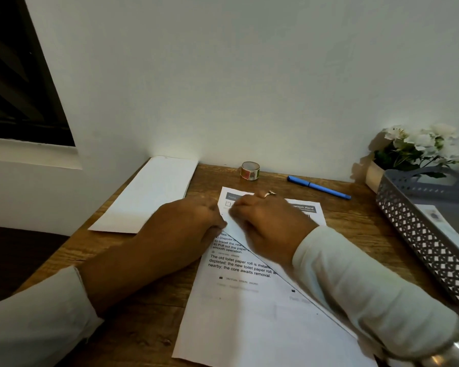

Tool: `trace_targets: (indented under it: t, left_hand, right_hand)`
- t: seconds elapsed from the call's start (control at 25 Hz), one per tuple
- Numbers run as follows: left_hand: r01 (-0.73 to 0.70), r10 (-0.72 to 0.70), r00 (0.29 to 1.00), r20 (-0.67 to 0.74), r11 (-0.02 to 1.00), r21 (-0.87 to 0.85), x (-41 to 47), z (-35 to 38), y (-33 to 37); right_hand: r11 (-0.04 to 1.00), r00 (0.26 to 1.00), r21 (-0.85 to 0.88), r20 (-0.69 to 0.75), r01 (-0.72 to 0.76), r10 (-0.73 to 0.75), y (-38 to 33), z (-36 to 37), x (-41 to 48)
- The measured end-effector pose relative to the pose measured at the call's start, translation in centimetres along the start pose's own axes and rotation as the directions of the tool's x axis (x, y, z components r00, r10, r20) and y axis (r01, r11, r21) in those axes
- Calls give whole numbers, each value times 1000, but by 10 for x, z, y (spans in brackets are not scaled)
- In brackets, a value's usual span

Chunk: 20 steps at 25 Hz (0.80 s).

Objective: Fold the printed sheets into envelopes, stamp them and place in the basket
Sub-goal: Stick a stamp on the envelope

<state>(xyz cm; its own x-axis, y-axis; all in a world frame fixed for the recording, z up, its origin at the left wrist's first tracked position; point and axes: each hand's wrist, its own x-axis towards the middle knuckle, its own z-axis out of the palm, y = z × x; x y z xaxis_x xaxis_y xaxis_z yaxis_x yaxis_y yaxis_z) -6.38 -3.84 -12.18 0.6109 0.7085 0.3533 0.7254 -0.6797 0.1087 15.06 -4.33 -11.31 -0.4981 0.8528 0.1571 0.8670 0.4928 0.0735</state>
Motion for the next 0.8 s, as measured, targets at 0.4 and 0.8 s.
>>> trace_targets:
  t: [0.4,0.8]
  left_hand:
    - [-39,40,999,-12,997,61,13,4,13]
    - [-22,22,1000,-15,1000,18,4,2,0]
  right_hand:
    - [975,989,163,17,-151,150,36,4,3]
    - [980,987,128,-28,-153,157,36,1,-3]
